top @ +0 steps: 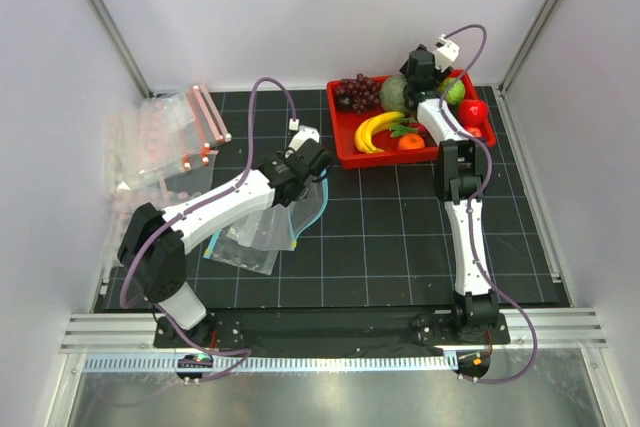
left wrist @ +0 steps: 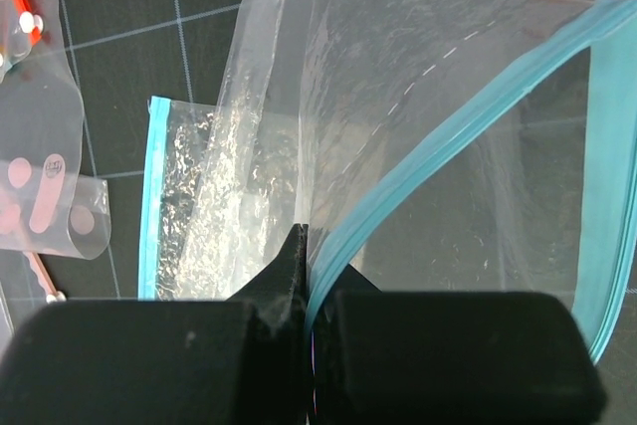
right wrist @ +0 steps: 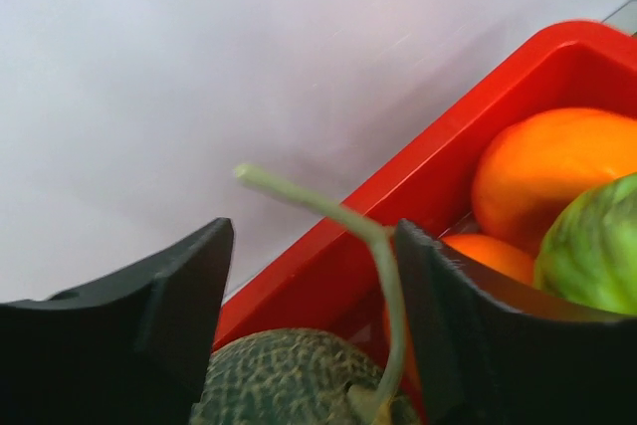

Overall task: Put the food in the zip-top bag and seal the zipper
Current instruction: Pick up the fake fruit from the bin.

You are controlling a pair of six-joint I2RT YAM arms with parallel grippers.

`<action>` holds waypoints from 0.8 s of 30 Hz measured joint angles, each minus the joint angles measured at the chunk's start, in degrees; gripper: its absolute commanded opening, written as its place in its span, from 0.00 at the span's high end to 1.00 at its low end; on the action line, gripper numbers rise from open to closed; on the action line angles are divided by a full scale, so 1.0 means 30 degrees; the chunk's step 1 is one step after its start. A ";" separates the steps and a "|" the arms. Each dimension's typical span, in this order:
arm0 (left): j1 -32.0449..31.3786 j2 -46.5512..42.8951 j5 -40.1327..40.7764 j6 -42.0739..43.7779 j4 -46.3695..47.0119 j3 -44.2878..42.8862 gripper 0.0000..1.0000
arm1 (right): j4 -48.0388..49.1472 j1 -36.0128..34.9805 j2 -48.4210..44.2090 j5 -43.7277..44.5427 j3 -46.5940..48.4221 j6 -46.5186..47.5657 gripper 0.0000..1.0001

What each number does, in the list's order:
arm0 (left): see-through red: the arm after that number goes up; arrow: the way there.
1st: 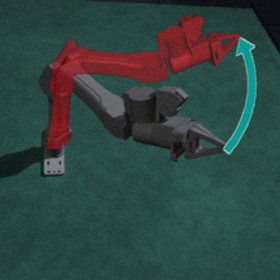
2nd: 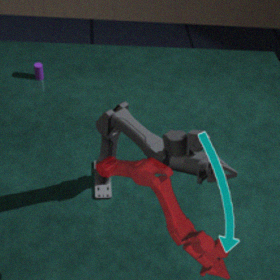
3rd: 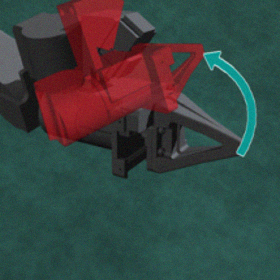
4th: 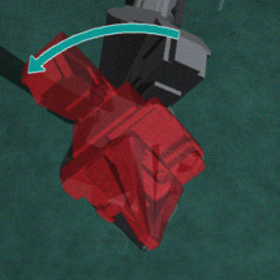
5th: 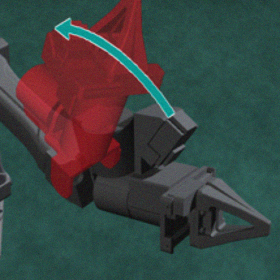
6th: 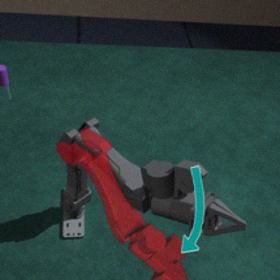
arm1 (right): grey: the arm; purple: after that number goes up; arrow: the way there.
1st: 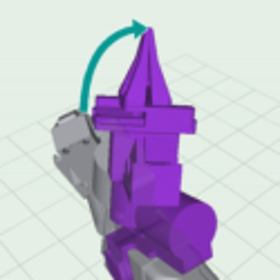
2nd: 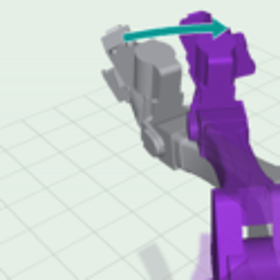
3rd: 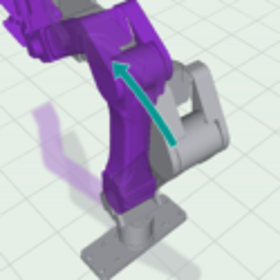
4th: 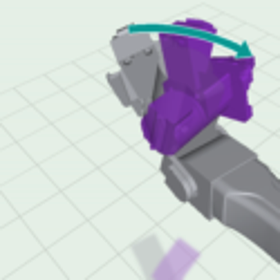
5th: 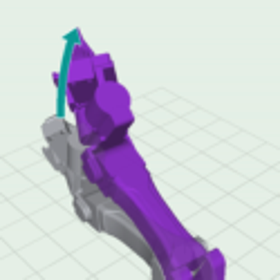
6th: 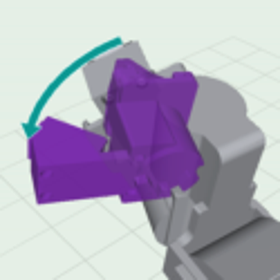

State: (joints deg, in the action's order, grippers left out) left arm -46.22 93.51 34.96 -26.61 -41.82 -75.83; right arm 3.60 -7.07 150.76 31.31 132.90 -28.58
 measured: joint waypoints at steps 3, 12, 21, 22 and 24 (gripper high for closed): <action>-0.0007 0.0058 0.0117 -0.0007 -0.0007 0.0000 1.00 | 0.0255 0.0240 0.0117 -0.0007 0.0087 0.0138 0.45; -0.0007 0.0058 0.0197 -0.0007 0.0000 0.0000 1.00 | 0.0583 0.0765 0.0386 -0.0299 0.0226 0.1100 0.99; -0.0007 0.0058 0.0182 -0.0007 0.0000 0.0000 1.00 | 0.2849 0.0758 -0.1086 -0.1530 -0.3024 0.1909 0.99; -0.0007 0.0058 0.0175 -0.0007 0.0000 0.0000 1.00 | 0.3031 0.0743 -0.1399 -0.1661 -0.3410 0.2004 0.99; -0.0007 0.0058 0.0175 -0.0007 0.0000 0.0000 1.00 | 0.3708 0.0685 -0.2295 -0.1851 -0.4226 0.2353 0.99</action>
State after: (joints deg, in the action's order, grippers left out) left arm -46.24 93.69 35.48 -26.63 -41.82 -75.83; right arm 14.72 -5.02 143.87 25.76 120.22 -21.52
